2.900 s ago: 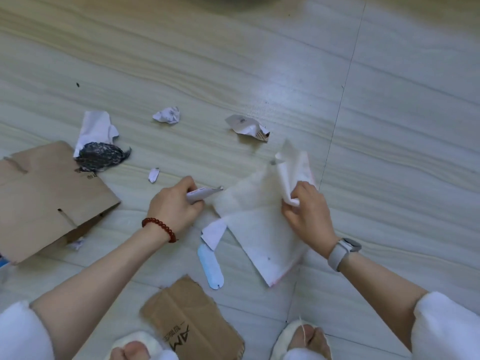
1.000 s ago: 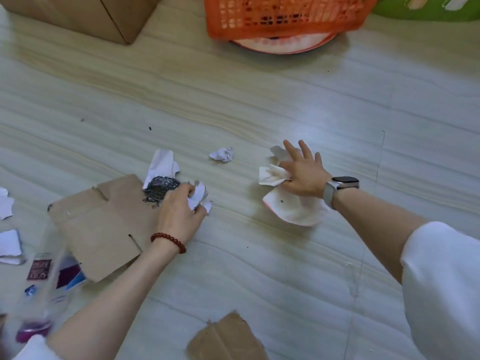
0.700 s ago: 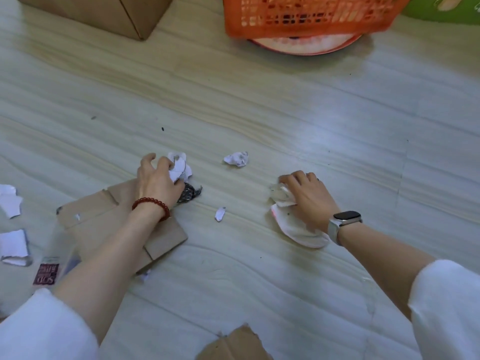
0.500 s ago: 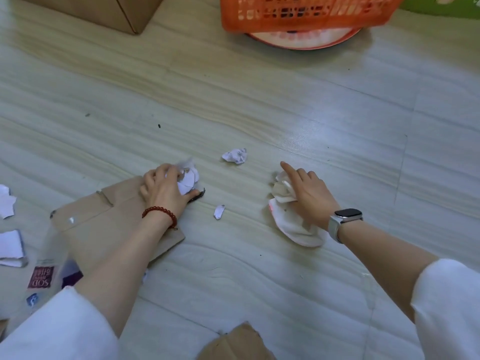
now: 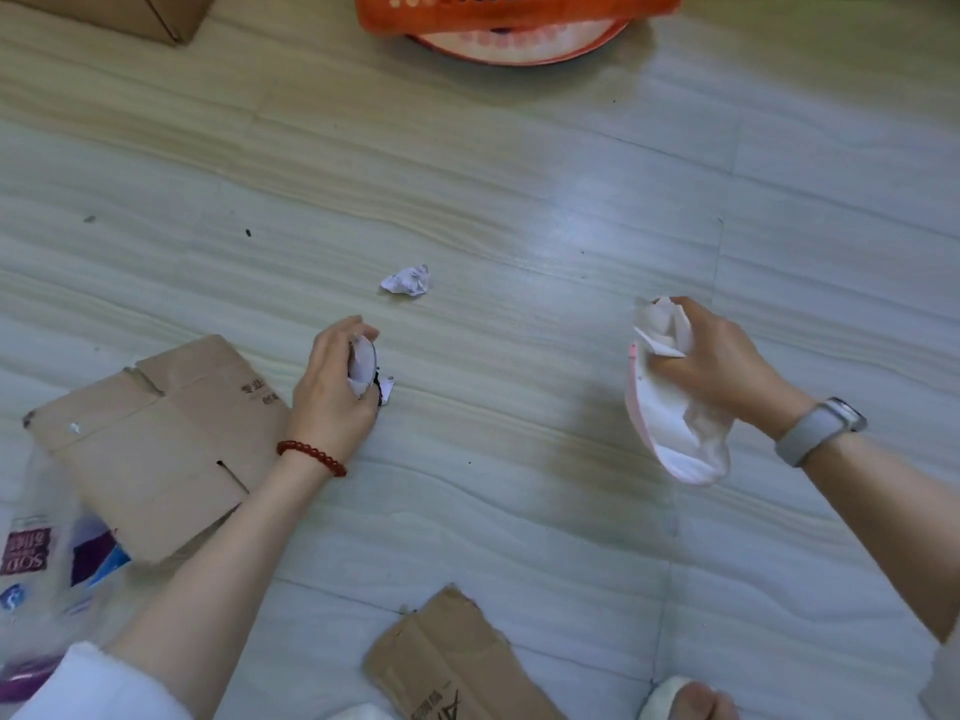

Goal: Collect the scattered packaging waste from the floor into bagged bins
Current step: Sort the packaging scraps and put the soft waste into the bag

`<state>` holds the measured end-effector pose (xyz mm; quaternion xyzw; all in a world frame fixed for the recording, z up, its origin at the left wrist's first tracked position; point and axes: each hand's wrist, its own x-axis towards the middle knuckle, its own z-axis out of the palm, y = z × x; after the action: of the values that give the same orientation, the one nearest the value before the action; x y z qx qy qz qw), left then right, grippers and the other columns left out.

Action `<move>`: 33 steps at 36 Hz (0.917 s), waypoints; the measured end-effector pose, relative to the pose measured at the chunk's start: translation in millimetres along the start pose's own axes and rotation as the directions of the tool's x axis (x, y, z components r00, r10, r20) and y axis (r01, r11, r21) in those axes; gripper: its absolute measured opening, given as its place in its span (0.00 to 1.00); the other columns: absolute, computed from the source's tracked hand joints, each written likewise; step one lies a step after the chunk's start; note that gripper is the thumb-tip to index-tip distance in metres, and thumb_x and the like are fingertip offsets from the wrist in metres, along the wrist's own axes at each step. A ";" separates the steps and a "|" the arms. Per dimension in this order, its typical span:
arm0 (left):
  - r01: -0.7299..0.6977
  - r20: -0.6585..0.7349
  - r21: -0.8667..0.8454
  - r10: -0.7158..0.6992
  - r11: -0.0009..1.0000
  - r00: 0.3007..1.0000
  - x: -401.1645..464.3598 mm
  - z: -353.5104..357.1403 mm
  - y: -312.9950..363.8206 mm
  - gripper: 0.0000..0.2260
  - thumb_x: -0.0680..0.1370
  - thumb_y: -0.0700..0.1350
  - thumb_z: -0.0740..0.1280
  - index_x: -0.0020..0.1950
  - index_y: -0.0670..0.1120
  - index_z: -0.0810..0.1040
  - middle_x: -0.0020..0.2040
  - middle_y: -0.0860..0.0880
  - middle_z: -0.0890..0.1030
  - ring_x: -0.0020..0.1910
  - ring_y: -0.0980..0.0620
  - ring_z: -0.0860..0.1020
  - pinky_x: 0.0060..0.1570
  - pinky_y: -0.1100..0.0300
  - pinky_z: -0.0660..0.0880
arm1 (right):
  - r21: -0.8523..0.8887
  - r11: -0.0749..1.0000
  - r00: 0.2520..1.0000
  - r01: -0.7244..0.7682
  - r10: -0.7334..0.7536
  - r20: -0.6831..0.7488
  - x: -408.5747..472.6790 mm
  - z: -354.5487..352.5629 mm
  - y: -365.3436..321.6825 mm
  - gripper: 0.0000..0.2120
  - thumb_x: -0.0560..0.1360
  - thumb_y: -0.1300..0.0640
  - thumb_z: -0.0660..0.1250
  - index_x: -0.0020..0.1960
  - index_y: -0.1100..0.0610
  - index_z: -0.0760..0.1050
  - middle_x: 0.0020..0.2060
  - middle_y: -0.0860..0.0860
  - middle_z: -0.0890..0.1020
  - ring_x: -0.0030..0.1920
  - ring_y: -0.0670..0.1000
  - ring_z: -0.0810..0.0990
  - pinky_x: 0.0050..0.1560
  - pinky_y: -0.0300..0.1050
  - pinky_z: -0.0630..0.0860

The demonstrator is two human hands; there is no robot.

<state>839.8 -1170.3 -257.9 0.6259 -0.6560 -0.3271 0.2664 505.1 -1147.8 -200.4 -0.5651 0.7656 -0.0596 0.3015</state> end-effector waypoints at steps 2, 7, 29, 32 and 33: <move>0.014 0.043 0.061 -0.016 0.998 0.999 -10.1 15.1 3.9 0.21 0.70 0.30 0.63 0.60 0.44 0.72 0.59 0.51 0.73 0.58 0.50 0.74 0.49 0.69 0.63 | -0.038 0.998 0.997 -0.046 0.048 0.053 -16.8 -3.2 17.0 0.10 0.72 0.53 0.66 0.52 0.52 0.70 0.44 0.52 0.78 0.46 0.57 0.76 0.42 0.43 0.65; 0.055 0.114 0.195 -0.078 0.979 0.990 -17.5 35.8 -5.5 0.32 0.69 0.28 0.60 0.71 0.46 0.63 0.70 0.47 0.66 0.67 0.47 0.66 0.59 0.56 0.66 | -0.149 0.987 0.974 -0.058 0.088 0.207 -64.0 32.6 51.7 0.13 0.71 0.47 0.68 0.48 0.53 0.69 0.43 0.51 0.76 0.41 0.55 0.74 0.40 0.45 0.67; -0.134 0.140 0.455 0.079 0.880 0.987 -32.4 50.4 -23.6 0.30 0.57 0.21 0.66 0.57 0.39 0.76 0.47 0.35 0.75 0.46 0.32 0.74 0.41 0.45 0.71 | 0.095 0.985 0.988 -0.146 0.149 -0.034 -79.6 64.7 59.4 0.16 0.73 0.63 0.63 0.60 0.60 0.68 0.46 0.56 0.76 0.46 0.58 0.74 0.40 0.44 0.64; -0.074 0.107 0.386 0.035 0.919 0.994 -30.4 51.4 -18.0 0.28 0.59 0.22 0.65 0.55 0.39 0.78 0.56 0.33 0.73 0.48 0.33 0.75 0.45 0.44 0.73 | 0.158 0.983 0.990 -0.099 0.113 -0.084 -54.0 42.4 41.3 0.18 0.73 0.65 0.62 0.62 0.60 0.67 0.44 0.53 0.74 0.42 0.56 0.72 0.40 0.42 0.63; -0.042 0.096 0.364 0.008 0.930 0.995 -29.6 52.0 -16.8 0.27 0.59 0.22 0.65 0.55 0.39 0.78 0.59 0.34 0.72 0.49 0.33 0.75 0.47 0.44 0.74 | 0.150 0.987 0.992 -0.066 0.081 -0.098 -44.9 37.6 33.6 0.17 0.73 0.65 0.62 0.62 0.60 0.67 0.45 0.54 0.75 0.42 0.55 0.72 0.40 0.42 0.62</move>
<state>813.4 -1135.9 -302.4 0.6403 -0.7250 -0.2244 0.1187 505.2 -1086.1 -227.7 -0.5090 0.7941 -0.1338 0.3039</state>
